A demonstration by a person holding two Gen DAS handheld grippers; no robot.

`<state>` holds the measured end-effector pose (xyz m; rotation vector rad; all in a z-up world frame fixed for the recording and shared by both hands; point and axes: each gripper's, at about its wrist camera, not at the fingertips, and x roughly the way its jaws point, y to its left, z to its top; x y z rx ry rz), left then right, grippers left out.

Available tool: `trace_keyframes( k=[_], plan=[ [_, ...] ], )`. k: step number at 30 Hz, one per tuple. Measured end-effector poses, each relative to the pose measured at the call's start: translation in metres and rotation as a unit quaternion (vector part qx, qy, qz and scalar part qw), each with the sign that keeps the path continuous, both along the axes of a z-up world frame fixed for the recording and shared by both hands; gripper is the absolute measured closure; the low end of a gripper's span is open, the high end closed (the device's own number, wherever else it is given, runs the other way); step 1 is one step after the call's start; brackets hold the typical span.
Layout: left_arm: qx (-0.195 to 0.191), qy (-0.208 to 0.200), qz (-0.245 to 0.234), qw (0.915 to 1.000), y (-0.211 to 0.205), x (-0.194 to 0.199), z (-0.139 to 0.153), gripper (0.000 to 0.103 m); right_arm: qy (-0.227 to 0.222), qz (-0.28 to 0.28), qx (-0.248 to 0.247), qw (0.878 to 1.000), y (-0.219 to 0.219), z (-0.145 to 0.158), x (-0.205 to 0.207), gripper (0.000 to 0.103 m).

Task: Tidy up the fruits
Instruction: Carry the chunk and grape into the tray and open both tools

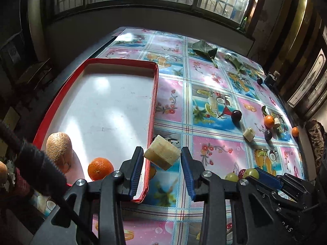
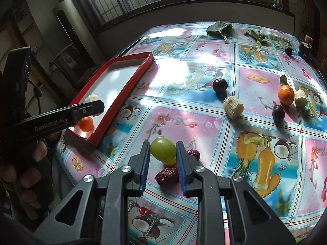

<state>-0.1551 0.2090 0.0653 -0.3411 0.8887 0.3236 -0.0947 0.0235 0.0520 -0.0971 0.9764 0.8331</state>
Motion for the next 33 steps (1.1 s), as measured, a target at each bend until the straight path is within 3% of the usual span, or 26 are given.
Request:
trace_keyframes(
  k=[33],
  plan=[
    [0.013,0.029,0.062,0.9975,0.065,0.000,-0.016,0.066,0.010,0.068,-0.011,0.998,0.088,0.000,0.001,0.076]
  ],
)
